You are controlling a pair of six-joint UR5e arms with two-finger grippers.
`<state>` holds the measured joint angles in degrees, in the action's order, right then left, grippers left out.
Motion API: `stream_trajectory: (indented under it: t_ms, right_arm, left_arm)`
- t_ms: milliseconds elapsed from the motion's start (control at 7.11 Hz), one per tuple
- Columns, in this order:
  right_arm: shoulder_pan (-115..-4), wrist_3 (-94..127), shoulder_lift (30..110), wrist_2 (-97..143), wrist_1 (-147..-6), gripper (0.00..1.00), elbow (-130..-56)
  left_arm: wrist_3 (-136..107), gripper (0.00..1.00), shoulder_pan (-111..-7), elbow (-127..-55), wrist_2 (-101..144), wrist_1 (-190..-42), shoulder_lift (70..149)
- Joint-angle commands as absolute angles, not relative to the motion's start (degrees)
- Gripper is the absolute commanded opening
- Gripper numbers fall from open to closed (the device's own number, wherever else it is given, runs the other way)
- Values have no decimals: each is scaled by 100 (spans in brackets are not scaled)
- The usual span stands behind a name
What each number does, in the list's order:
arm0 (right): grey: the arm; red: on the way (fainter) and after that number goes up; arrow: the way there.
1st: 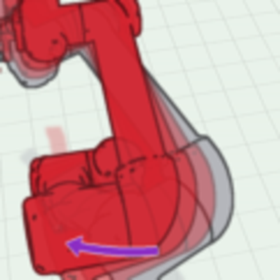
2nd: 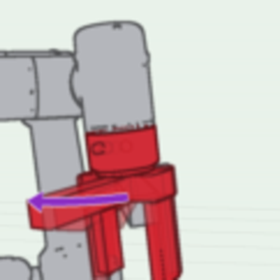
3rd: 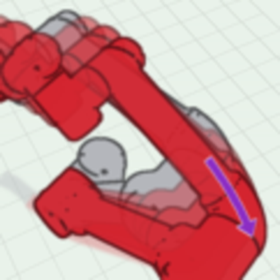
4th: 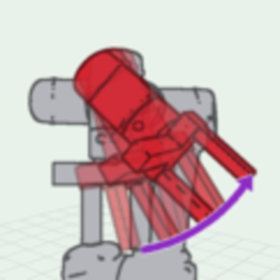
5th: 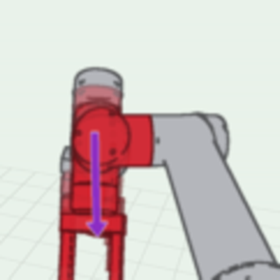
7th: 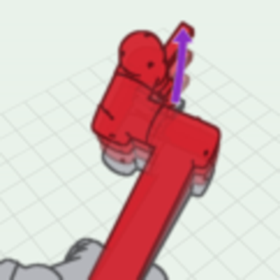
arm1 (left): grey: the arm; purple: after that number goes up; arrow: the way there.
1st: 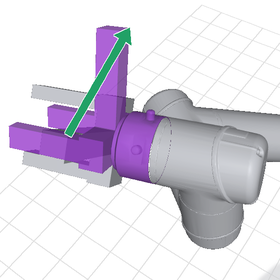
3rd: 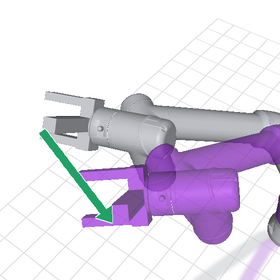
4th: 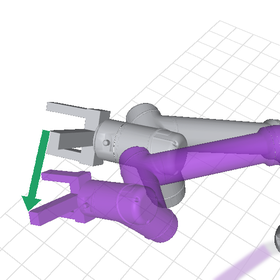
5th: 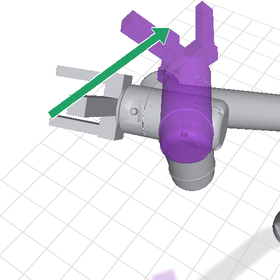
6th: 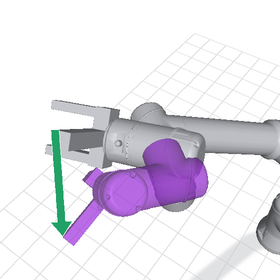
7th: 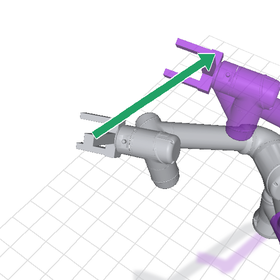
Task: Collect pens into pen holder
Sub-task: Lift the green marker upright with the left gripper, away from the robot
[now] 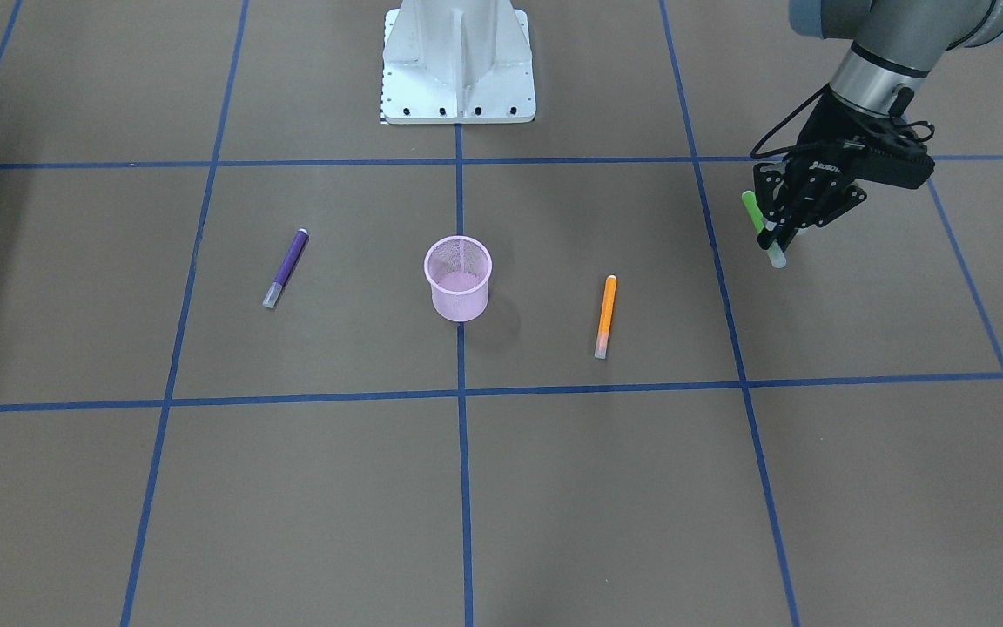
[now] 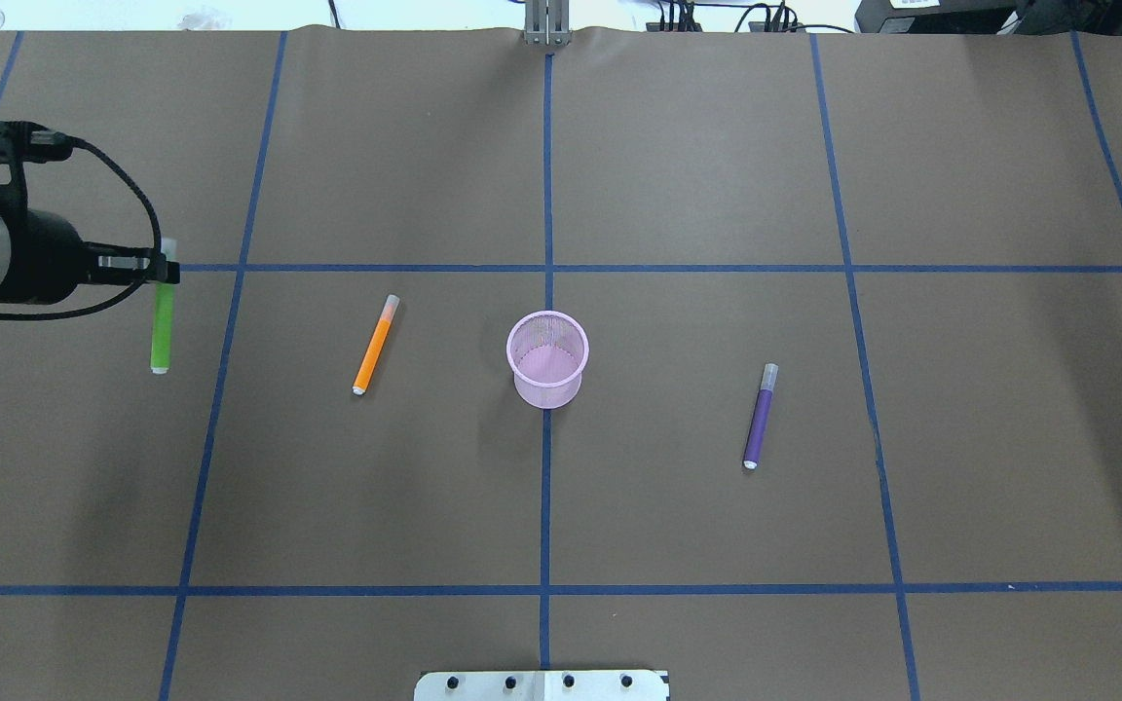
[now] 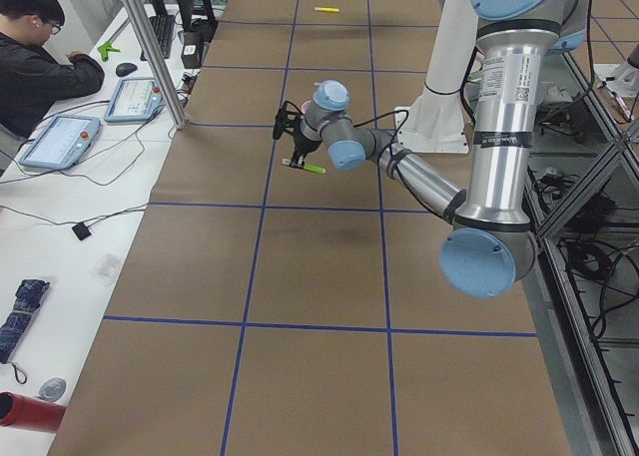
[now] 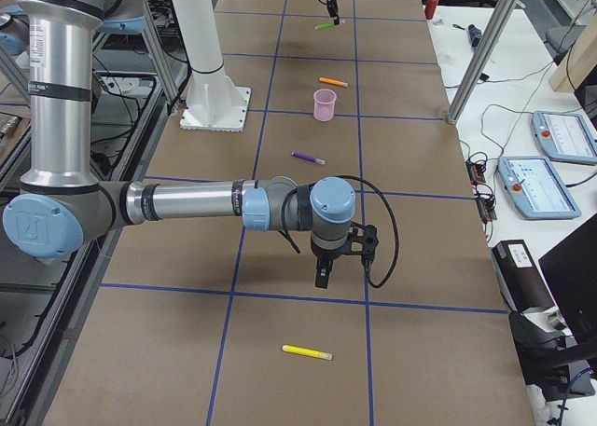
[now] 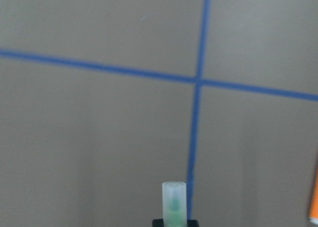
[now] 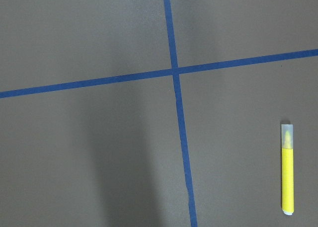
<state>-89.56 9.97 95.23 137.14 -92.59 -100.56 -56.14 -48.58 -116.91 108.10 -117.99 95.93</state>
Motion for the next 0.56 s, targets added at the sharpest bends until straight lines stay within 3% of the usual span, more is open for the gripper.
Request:
stream_trajectory:
  t_ms: [0, 422]
  right_arm:
    - [-8956, 976, 9536, 13746, -9255, 100, -10055]
    - [-8947, 993, 9519, 13729, -8592, 100, -9277]
  left_arm:
    - [-4541, 0, -4825, -11601, 10093, -11865, 10228]
    - [-4631, 0, -4694, -11322, 9511, -12146, 10973]
